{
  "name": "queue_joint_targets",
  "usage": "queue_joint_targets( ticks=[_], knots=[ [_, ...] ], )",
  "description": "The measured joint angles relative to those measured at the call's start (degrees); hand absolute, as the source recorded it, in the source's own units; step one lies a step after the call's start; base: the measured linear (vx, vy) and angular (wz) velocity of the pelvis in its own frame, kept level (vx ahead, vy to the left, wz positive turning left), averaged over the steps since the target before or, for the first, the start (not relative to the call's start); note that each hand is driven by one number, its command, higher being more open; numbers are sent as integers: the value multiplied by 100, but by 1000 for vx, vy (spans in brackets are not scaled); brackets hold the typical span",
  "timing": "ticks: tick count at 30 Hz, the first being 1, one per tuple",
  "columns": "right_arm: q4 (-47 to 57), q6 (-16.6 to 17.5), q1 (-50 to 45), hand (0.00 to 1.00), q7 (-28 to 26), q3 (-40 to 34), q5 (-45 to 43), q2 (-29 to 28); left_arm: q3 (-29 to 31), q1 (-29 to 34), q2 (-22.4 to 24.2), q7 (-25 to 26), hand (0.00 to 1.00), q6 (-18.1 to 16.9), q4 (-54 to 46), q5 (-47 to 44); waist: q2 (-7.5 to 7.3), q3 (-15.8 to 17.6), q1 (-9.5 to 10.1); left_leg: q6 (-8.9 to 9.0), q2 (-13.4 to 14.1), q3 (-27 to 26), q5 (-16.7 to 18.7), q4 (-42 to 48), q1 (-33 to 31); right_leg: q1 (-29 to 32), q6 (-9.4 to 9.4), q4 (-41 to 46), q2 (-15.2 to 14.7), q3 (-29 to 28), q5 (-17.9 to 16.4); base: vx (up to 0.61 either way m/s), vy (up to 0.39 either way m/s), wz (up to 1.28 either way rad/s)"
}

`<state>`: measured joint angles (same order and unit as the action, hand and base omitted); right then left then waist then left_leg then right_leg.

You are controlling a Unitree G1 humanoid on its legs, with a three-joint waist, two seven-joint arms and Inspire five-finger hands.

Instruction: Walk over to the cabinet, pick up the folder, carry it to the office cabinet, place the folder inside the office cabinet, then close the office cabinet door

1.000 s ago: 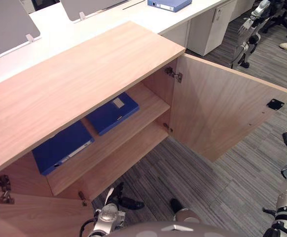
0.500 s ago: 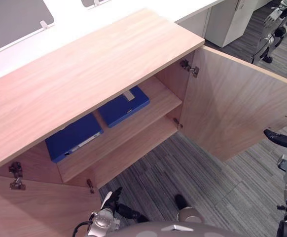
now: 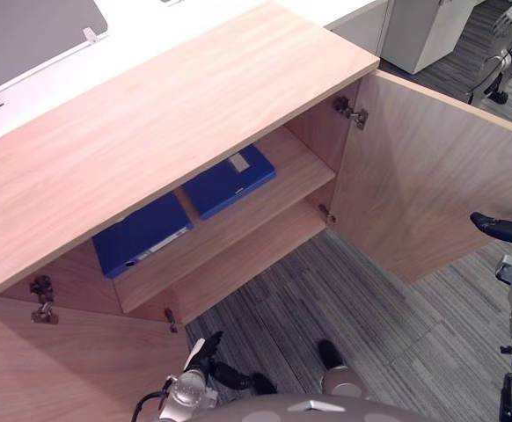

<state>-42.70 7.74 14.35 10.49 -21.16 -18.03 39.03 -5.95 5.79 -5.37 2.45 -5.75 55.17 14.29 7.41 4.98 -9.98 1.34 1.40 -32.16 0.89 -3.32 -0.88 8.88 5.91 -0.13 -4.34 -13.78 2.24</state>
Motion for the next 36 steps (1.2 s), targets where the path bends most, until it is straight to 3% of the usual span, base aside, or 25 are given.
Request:
queue_joint_targets(
  ticks=[5,10,18,24,36],
  knots=[
    [765,-40,-443,100,15,-11,-10,-181,24,-5,0,1,100,3,0,56,-24,16,-9,2,12,4,-30,-12,-16,-9,-8,-103,8,0,76,-30,-33,-3],
    [1921,-49,-1142,100,4,-19,-10,-824,93,-64,-12,5,100,9,1,202,-160,88,-91,23,40,109,-103,-77,17,-8,-25,-114,66,0,134,-28,-42,-4],
    [4048,-53,-2738,100,-38,360,98,-2780,290,-182,-48,62,100,107,17,220,-571,-42,-112,44,128,38,-166,-89,61,6,-61,-157,159,-128,241,-39,-32,-8],
    [5112,-46,-3847,100,-211,1103,450,-3697,291,-176,-61,141,100,232,24,278,-713,-132,-115,47,134,-71,-164,-106,105,13,-44,-138,164,-267,303,-5,-2,-11],
    [5593,-18,-4761,100,-561,2520,448,-3854,181,-250,-122,210,100,271,137,449,-892,-213,-105,65,108,-116,-193,-191,191,60,-36,104,173,-370,288,2,2,-3]
  ],
)
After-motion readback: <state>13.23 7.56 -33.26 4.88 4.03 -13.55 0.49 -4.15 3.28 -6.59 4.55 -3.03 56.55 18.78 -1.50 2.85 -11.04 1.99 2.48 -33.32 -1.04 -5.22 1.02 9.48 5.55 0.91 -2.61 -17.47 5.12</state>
